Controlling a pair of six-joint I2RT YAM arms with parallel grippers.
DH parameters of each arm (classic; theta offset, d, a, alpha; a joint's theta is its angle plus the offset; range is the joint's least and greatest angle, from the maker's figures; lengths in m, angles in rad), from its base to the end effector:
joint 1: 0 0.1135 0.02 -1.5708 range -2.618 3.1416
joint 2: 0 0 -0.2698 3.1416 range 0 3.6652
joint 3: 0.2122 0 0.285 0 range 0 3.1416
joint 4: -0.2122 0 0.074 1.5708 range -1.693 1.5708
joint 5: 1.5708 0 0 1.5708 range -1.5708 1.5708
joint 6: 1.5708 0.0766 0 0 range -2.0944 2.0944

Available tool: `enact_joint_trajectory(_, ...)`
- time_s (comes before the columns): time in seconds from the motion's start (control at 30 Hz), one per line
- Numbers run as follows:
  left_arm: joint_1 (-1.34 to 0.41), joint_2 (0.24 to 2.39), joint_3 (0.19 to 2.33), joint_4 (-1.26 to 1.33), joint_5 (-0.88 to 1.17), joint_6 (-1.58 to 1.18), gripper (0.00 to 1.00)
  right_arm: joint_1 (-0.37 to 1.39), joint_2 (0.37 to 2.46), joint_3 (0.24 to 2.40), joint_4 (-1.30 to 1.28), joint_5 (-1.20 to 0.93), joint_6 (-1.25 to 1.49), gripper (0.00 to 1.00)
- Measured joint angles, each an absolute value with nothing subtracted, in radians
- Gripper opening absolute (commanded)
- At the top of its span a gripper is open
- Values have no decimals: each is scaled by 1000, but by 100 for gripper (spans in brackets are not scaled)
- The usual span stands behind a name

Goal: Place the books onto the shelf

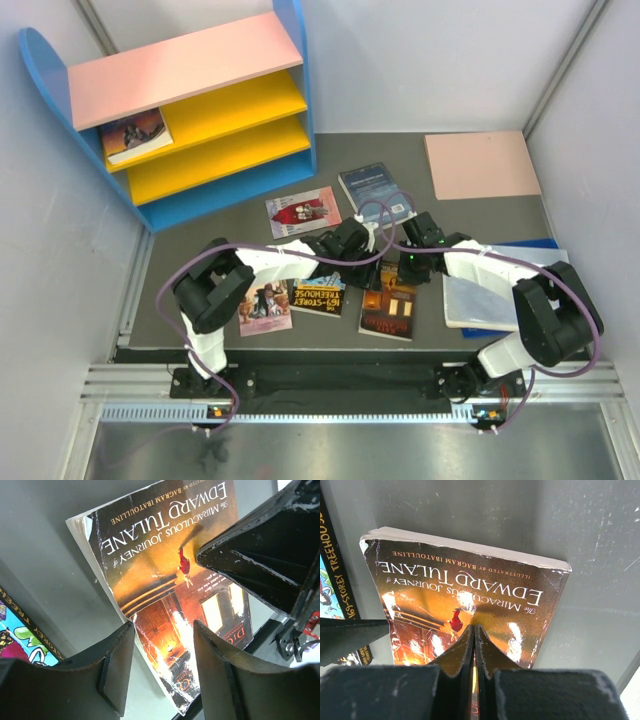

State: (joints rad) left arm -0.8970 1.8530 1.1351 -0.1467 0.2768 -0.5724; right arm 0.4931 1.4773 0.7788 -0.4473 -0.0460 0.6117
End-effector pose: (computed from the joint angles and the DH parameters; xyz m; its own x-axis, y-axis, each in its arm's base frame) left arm 0.2584 -0.3571 0.1222 -0.8662 0.2498 -0.4329 0.4678 0.7101 -0.5263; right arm 0.2704 0.1493 0.1118 -0.9381 0.1471 -0.3135 0.0601 0.9607 0.2711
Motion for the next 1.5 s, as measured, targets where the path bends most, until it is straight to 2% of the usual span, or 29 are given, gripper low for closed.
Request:
enact_joint_trajectory(0.27,-886,1829,1072,-52,320,-588,59,493,1475,773,-437,-47,609,0)
enact_joint_trajectory(0.47,-889,1797,994,55,435,-648,68,492,1475,773,-426,-46,603,0)
enact_joint_trajectory(0.7,-936,1779,974,224,557,-707,70,492,1481,773,-405,-52,602,0)
enact_joint_trajectory(0.93,-944,1768,972,232,510,-730,72,492,1487,773,-389,-60,602,0)
enact_joint_trajectory(1.13,-906,1712,941,132,355,-741,81,492,1491,773,-381,-65,602,0)
enact_joint_trajectory(1.33,-757,1633,879,103,294,-763,82,492,1494,774,-373,-70,601,0)
enact_joint_trajectory(1.5,-733,1677,883,112,307,-775,78,492,1499,775,-362,-78,595,0)
